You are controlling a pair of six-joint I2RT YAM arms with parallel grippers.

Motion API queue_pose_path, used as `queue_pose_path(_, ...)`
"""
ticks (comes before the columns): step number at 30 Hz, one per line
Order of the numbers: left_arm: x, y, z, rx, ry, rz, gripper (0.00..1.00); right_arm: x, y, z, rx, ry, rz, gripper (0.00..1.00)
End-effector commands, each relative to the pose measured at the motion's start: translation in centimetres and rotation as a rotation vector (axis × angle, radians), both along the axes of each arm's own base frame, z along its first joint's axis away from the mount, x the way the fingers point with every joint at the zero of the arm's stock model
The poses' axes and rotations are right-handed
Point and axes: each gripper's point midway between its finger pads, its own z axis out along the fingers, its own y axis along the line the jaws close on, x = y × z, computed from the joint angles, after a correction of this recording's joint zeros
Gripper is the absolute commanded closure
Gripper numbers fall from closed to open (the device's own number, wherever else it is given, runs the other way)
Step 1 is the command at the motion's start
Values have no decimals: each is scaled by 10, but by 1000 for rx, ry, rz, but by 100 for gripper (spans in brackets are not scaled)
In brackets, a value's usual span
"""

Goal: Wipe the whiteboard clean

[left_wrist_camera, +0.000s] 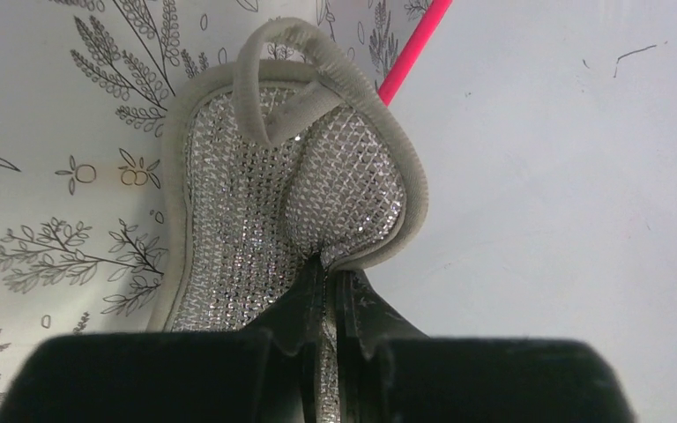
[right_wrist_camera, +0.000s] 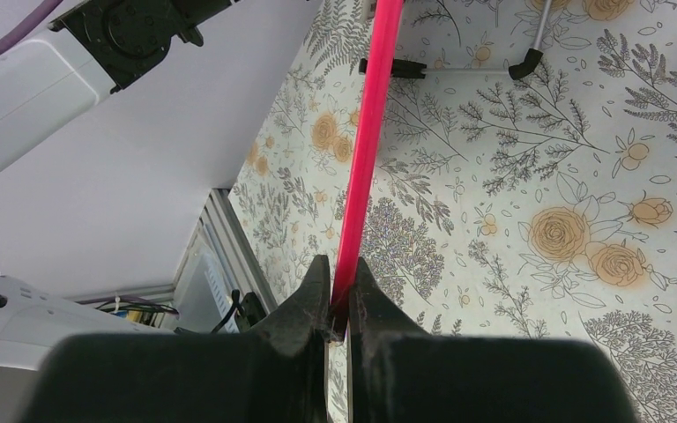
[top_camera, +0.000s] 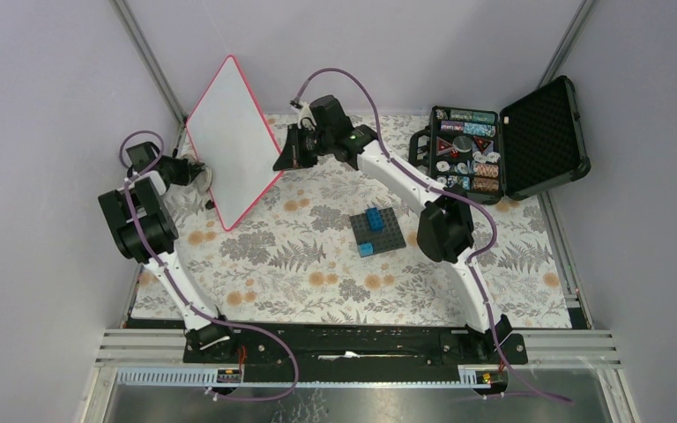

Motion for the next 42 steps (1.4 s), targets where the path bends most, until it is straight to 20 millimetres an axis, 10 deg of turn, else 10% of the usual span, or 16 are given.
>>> queue_pose_path(1,19,2,23,-1,-122,117,100,-41,8,22,84,-30,252,100)
queue_pose_path(11,22,17,37,191,-87,116,100,-30,-6,19,78,95,272,100)
queue_pose_path(21,69,-25,14,-17,-173,56,100,-30,-7,27,84,70,264,100)
queue_pose_path(31,-16,-93,3,-138,-83,61,100,-26,-7,21,75,52,254,100)
queue_pose_path(35,-23,-72,20,-112,-150,129,100,-32,-11,24,86,40,258,100)
queue_pose_path(42,35,-22,44,-75,-303,190,100,-35,-11,21,92,62,265,100)
